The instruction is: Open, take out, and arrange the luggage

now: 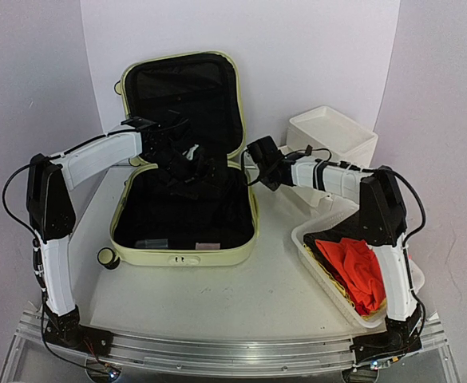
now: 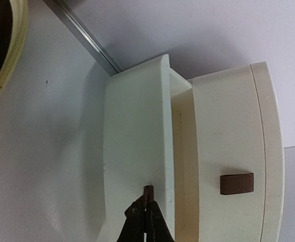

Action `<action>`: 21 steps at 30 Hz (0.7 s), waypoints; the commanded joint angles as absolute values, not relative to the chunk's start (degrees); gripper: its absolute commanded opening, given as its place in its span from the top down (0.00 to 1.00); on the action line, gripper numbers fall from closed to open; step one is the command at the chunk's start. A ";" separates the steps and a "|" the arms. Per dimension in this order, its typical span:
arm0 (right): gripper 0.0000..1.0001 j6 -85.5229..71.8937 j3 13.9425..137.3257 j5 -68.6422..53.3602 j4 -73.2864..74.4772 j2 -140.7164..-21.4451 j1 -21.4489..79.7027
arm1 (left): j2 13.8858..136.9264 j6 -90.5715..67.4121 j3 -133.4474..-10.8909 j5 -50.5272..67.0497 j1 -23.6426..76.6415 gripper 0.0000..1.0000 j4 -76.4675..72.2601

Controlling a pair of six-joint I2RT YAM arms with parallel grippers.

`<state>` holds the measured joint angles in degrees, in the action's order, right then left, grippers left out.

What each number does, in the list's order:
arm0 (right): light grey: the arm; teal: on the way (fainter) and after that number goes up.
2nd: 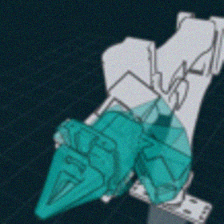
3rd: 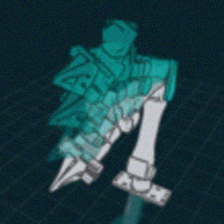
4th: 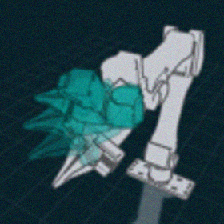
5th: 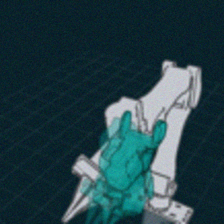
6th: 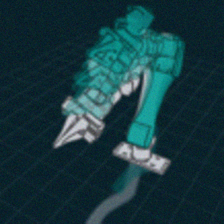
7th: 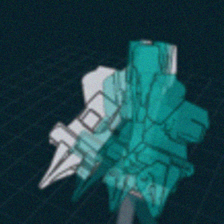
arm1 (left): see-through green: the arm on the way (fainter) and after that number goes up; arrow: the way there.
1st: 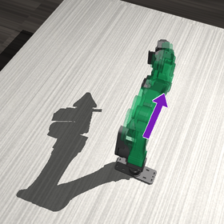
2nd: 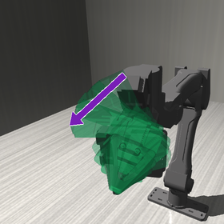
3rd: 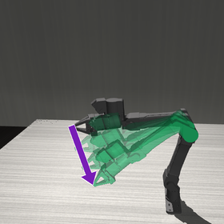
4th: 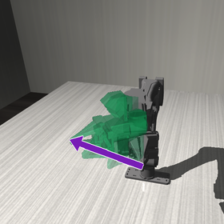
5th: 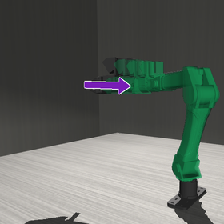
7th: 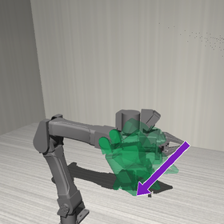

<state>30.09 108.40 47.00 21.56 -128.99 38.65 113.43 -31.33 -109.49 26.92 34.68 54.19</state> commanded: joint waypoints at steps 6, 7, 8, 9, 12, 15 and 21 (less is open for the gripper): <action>0.69 18.01 113.99 40.51 25.92 -126.95 41.84 | 110.43 -30.78 -110.68 23.46 33.71 0.06 54.27; 0.49 17.29 113.99 40.55 25.97 -126.34 41.84 | 110.33 -30.76 -110.49 22.78 33.62 0.05 54.29; 0.41 16.16 113.99 40.26 26.37 -125.71 41.84 | 110.16 -30.69 -110.15 21.98 33.47 0.05 54.38; 0.38 14.50 113.99 39.30 26.97 -124.68 41.84 | 109.88 -30.61 -109.71 21.02 33.34 0.04 54.49; 0.31 7.04 113.56 32.87 28.89 -120.33 41.80 | 108.57 -30.93 -107.74 13.57 32.93 0.01 57.16; 0.22 0.98 111.45 24.16 29.26 -115.01 41.75 | 107.19 -32.01 -104.78 8.52 31.76 0.00 59.34; 0.12 -4.14 107.58 12.65 31.01 -112.07 41.77 | 107.38 -30.05 -100.11 12.62 28.09 0.02 61.20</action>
